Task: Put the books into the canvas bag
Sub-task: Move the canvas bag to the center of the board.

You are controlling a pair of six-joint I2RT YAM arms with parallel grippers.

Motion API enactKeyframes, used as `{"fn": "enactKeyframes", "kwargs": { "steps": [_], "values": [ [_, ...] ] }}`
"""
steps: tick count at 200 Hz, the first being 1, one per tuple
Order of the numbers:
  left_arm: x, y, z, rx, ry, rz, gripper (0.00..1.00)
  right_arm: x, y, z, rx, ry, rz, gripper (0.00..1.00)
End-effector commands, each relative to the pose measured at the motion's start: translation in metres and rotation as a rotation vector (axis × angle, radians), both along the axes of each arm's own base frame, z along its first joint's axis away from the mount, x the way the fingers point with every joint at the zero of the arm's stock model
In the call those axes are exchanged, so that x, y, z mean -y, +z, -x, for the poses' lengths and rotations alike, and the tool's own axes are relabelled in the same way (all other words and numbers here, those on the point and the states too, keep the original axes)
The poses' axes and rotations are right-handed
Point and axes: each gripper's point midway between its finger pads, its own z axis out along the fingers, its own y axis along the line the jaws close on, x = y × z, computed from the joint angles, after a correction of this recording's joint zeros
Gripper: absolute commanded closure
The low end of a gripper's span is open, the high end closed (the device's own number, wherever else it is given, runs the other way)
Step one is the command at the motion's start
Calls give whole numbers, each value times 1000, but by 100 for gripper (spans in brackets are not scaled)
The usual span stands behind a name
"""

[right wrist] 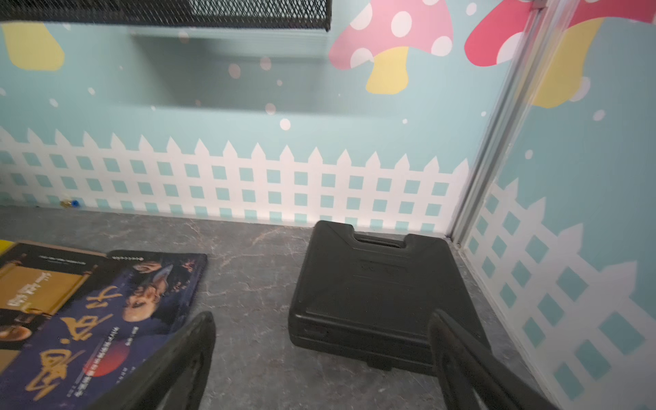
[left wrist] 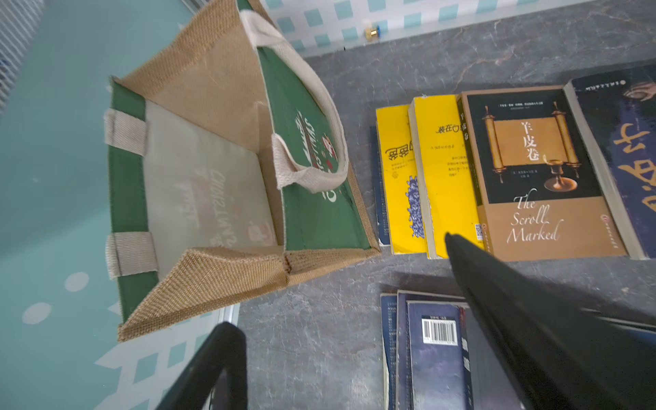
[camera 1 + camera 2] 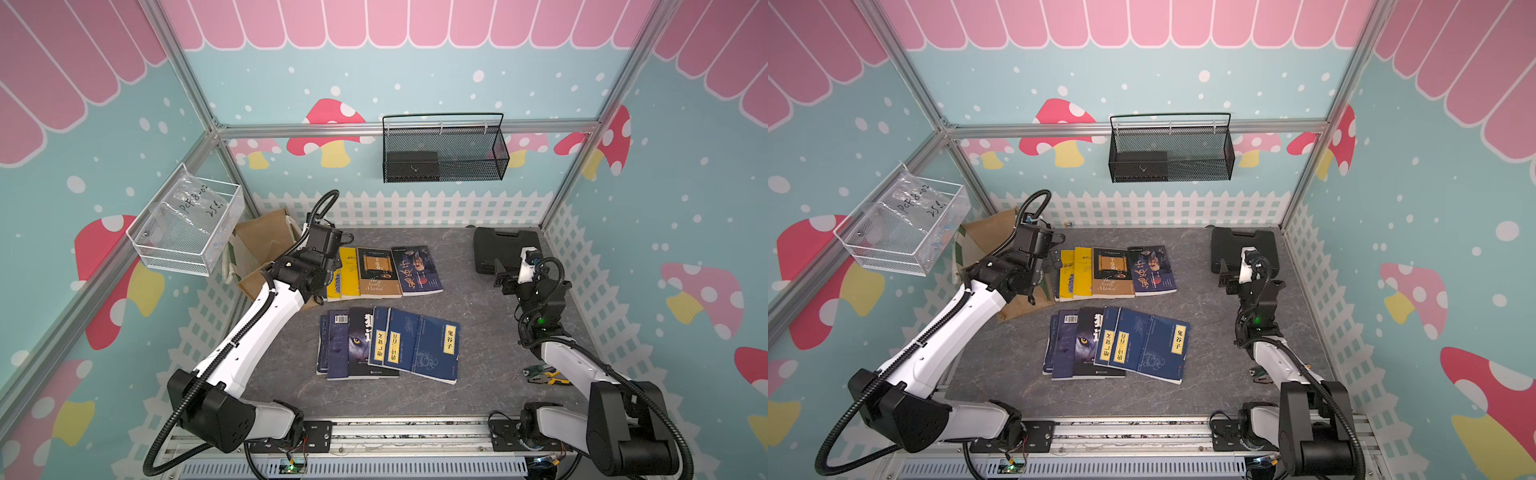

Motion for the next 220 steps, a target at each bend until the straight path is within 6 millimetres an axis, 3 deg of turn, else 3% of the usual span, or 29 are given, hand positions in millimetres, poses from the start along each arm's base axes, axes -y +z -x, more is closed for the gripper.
{"fn": "enactKeyframes", "kwargs": {
  "steps": [1,31,79,118,153,185,210,220],
  "values": [
    [-6,3,-4,-50,-44,54,1,-29,-37,7,-247,113,-133,6],
    [-18,2,-19,-83,-70,91,1,-62,-57,24,-387,212,-173,6],
    [-28,-25,-38,-191,-71,129,5,-114,-82,63,-543,377,-213,7],
    [-37,-45,-43,-235,-41,132,23,-140,-112,93,-683,434,-174,9],
    [-39,-64,-40,-286,-31,117,47,-163,-138,116,-774,509,-157,11],
    [-44,-74,-23,-317,-16,98,70,-198,-137,125,-768,606,-118,11],
    [-52,-79,-6,-353,5,61,77,-221,-137,130,-778,663,-109,11],
    [-57,-79,2,-364,27,39,85,-227,-139,130,-784,675,-99,10]
  ]
}}
